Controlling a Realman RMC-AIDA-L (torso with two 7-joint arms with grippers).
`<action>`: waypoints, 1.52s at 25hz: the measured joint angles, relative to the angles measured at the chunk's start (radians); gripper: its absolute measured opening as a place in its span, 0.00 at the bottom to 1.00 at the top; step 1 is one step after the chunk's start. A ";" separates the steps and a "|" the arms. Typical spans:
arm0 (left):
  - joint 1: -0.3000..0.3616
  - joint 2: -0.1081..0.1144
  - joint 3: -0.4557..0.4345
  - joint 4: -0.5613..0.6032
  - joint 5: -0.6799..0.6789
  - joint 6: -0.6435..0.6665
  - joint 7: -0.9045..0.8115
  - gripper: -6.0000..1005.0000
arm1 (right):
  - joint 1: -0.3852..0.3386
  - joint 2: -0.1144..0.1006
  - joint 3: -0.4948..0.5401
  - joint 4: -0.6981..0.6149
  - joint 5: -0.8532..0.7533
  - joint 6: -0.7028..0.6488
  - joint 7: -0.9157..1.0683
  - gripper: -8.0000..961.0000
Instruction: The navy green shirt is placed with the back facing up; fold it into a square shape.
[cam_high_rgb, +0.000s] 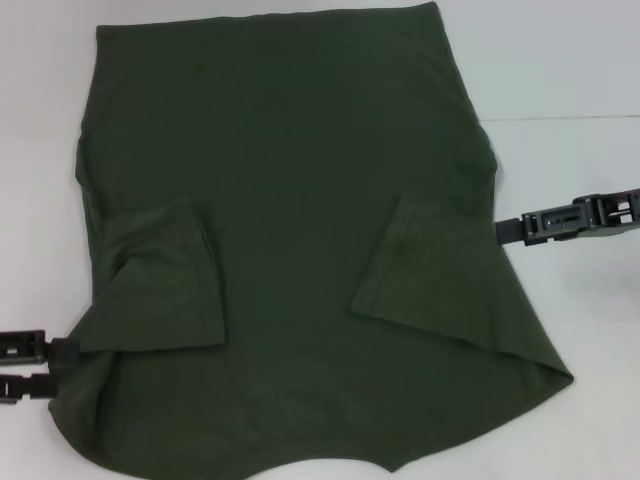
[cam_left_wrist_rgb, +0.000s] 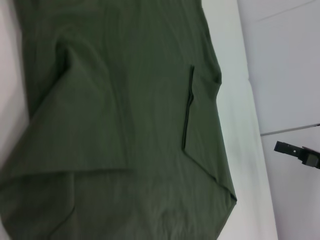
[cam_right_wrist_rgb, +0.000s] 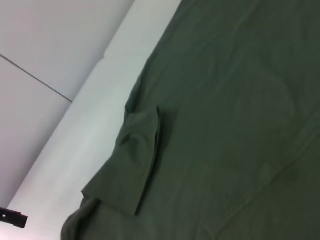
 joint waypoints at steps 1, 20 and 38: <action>0.002 -0.002 0.001 -0.002 0.002 0.000 0.000 0.90 | 0.000 0.000 0.000 0.000 -0.004 0.000 0.000 0.93; 0.001 -0.003 0.009 -0.093 0.138 -0.208 0.020 0.90 | -0.006 0.011 -0.003 0.006 -0.046 0.015 -0.011 0.93; -0.014 -0.002 0.022 -0.162 0.150 -0.339 -0.009 0.90 | -0.006 0.017 -0.011 0.008 -0.047 0.024 -0.011 0.92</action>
